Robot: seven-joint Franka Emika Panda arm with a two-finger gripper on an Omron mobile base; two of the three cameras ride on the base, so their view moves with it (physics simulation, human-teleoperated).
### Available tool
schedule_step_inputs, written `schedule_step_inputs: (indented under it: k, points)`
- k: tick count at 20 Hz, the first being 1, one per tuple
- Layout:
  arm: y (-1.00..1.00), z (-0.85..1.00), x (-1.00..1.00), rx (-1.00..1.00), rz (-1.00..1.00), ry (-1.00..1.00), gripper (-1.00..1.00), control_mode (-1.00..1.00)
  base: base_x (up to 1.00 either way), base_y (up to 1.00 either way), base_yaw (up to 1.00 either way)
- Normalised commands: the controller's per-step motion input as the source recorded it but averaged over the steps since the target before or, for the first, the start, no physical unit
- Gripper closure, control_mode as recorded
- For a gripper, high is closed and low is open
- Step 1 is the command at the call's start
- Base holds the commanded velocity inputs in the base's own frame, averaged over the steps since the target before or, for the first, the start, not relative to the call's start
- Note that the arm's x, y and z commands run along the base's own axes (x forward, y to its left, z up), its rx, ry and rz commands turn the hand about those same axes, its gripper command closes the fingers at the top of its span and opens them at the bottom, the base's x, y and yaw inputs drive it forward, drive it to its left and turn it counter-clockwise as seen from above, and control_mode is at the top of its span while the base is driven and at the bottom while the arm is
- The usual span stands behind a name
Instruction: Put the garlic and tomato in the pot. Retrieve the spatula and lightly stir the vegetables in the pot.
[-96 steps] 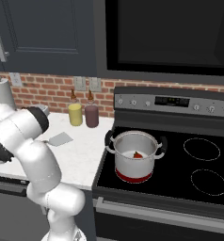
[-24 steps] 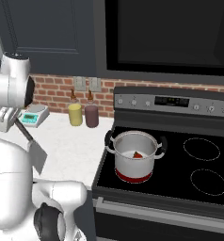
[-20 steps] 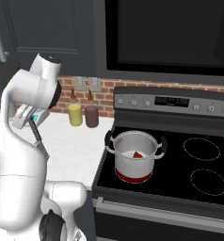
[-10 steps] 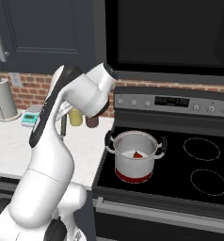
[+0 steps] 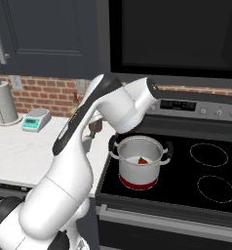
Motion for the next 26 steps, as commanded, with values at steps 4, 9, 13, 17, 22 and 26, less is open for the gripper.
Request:
schedule_step_inputs:
  k: [4, 9, 13, 17, 22, 26]
  points:
    - [-0.77, 0.31, 0.07, 0.11, -0.25, 0.0, 1.0, -1.0, 0.0, 0.0, 0.0]
    - [-0.58, 0.08, 0.15, 0.09, -0.29, 0.0, 1.0, -1.0, 0.0, 0.0, 0.0]
    - [-0.51, 0.0, 0.49, 0.02, -0.36, 0.0, 1.0, -1.0, 0.0, 0.0, 0.0]
    - [-0.42, -0.08, 0.57, 0.0, -0.38, 0.0, 1.0, -1.0, 0.0, 0.0, 0.0]
    - [-0.44, -0.29, 0.32, 0.0, -0.4, 0.05, 1.0, -1.0, 0.0, 0.0, 0.0]
    - [-0.29, -0.4, 0.23, 0.0, -0.42, 0.1, 1.0, -1.0, 0.0, 0.0, 0.0]
